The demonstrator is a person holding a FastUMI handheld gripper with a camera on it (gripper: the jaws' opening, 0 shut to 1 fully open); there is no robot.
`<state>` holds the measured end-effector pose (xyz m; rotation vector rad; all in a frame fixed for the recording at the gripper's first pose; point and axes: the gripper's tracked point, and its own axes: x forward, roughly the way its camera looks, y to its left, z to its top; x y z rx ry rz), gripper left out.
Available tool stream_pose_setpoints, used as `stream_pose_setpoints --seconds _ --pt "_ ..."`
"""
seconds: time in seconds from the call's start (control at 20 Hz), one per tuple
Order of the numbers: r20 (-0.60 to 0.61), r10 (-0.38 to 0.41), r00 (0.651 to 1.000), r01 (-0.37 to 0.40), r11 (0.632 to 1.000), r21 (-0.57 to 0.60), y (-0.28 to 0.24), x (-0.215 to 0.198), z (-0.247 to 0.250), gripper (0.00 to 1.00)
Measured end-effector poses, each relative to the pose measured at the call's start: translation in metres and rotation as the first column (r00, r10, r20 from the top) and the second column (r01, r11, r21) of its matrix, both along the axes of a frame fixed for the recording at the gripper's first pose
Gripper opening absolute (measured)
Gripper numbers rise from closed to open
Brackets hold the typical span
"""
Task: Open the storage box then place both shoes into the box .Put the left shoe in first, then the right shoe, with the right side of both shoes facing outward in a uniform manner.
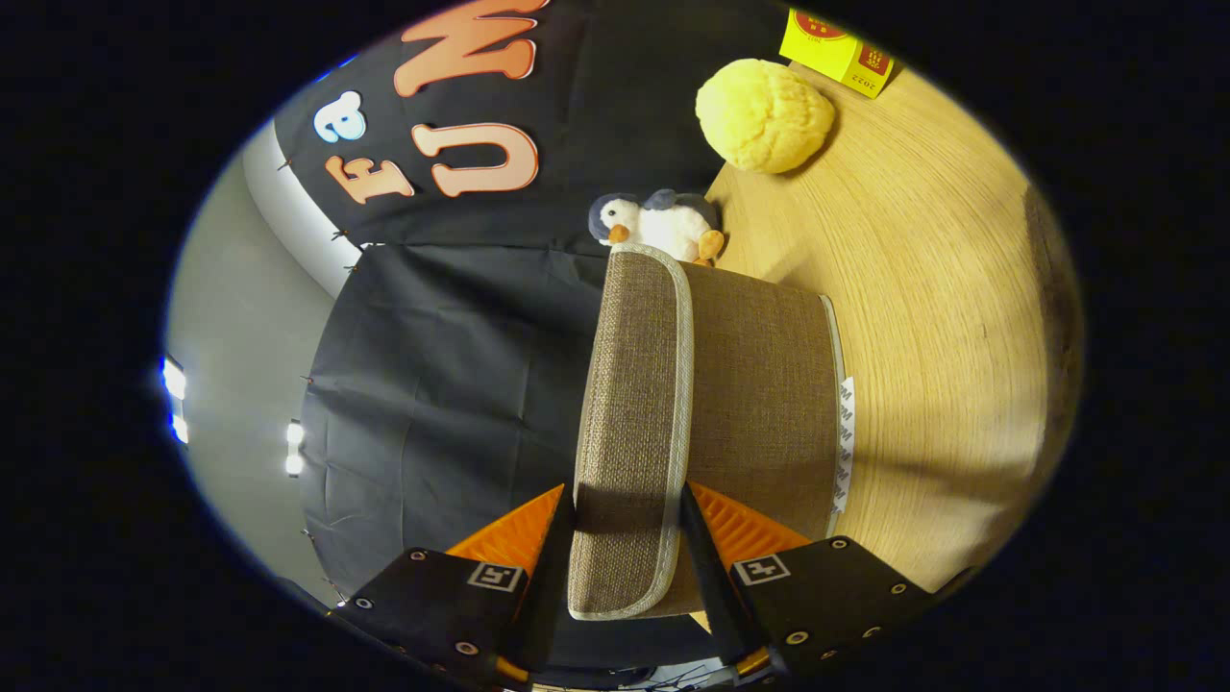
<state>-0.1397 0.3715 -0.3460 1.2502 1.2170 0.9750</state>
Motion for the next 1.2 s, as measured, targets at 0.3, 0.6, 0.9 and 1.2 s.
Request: stream_pose_setpoints --seconds 0.3,0.6,0.9,1.2 --pt "-0.004 -0.088 0.996 0.088 0.996 0.009 -0.025 0.01 0.007 0.37" --pt "0.043 -0.092 0.995 0.086 0.99 0.114 -0.016 0.012 0.06 0.19" --pt "0.108 0.013 0.994 -0.02 0.998 0.067 0.009 -0.006 0.079 0.18" --pt "0.206 0.024 0.978 -0.039 0.997 0.067 0.028 0.005 0.13 0.11"
